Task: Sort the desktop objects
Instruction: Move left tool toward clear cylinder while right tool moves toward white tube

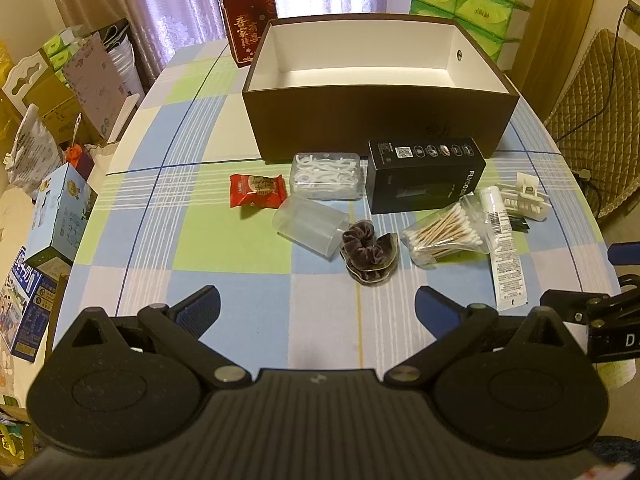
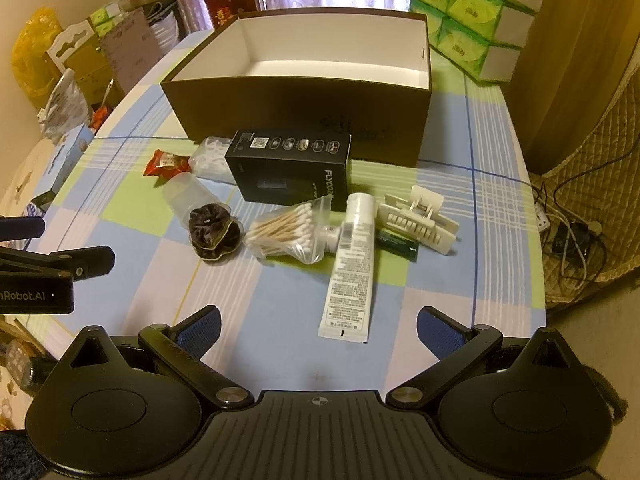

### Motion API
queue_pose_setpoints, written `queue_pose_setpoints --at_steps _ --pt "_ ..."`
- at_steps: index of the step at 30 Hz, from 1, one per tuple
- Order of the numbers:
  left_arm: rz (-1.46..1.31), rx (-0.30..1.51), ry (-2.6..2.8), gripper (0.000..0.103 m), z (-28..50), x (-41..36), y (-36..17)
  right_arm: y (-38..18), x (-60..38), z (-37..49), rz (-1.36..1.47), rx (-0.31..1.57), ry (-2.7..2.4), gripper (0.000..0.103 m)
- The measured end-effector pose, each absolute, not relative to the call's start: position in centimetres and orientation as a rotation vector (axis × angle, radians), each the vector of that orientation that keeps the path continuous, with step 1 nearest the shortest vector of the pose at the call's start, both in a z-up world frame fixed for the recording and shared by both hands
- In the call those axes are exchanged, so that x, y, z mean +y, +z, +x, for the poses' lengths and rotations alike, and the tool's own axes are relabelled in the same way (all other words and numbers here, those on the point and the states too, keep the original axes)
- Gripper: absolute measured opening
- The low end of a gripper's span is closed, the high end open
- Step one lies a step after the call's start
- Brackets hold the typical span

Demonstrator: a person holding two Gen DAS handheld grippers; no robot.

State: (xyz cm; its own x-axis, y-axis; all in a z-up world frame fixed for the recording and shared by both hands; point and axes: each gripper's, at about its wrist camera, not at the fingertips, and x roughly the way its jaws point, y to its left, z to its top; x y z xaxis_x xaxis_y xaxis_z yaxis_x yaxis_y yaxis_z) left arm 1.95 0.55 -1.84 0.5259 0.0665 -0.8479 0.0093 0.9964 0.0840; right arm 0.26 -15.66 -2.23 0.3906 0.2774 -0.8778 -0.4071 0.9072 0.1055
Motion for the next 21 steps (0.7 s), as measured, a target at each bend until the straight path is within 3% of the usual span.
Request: queue_pose_setpoints --at_steps 21 --pt "0.113 1.029 0.008 0.102 4.9 2.7 -4.1 -4.7 -16.4 1.4 -0.058 1.056 0.436 0.101"
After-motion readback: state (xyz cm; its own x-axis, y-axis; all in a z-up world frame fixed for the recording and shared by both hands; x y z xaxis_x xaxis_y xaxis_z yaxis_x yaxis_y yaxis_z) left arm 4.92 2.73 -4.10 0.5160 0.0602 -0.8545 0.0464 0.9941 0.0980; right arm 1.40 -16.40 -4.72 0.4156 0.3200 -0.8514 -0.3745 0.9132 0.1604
